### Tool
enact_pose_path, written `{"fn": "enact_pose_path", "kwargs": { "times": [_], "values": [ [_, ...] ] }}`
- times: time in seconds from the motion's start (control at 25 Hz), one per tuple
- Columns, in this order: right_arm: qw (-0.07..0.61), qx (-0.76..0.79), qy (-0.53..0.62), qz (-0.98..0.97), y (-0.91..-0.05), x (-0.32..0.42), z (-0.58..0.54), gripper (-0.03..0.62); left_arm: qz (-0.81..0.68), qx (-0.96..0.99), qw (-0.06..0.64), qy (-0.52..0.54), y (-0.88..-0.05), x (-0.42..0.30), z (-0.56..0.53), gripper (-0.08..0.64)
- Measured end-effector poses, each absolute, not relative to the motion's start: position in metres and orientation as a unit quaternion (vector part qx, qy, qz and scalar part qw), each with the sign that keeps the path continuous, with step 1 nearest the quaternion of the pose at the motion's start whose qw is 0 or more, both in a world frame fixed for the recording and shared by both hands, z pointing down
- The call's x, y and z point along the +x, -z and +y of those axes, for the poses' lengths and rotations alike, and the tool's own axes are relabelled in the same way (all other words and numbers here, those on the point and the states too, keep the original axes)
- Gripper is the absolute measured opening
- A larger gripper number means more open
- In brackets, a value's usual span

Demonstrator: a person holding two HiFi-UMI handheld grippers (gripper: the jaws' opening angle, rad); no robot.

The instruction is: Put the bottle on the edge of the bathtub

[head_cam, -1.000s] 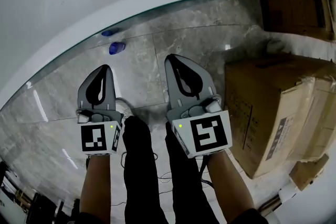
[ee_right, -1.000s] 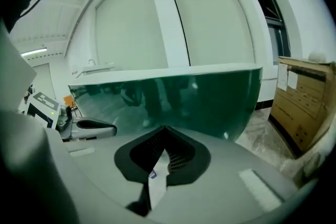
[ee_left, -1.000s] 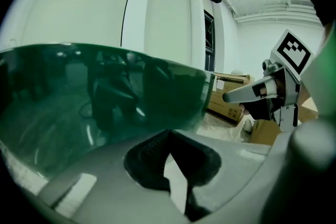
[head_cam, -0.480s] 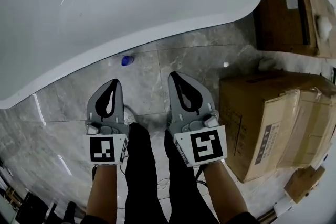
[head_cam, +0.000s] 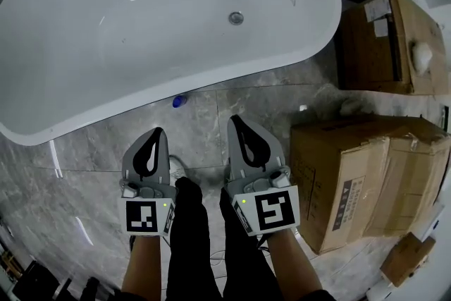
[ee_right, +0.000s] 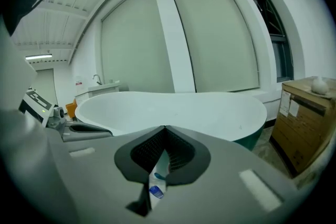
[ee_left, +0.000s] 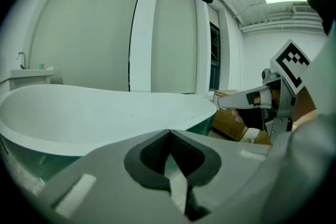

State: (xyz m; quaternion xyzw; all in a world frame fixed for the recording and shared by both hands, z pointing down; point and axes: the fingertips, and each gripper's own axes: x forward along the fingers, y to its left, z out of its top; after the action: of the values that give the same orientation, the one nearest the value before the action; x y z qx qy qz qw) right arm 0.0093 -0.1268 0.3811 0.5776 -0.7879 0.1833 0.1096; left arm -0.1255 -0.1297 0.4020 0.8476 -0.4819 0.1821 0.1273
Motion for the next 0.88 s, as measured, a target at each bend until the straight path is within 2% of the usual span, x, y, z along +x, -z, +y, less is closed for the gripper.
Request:
{"fn": "enact_pose_path", "kwargs": {
  "times": [0.6,0.88],
  "values": [
    [0.086,0.580,-0.158,-0.795,-0.299,0.007,-0.136,0.023,-0.508,0.839,0.093,-0.171,-0.319,-0.141,-0.134,0.004],
    [0.075,0.587,-0.149,-0.792,-0.265,0.012,-0.140,0.023,-0.519,0.829,0.099,-0.182,-0.290,-0.152,-0.135,0.006]
  ]
}}
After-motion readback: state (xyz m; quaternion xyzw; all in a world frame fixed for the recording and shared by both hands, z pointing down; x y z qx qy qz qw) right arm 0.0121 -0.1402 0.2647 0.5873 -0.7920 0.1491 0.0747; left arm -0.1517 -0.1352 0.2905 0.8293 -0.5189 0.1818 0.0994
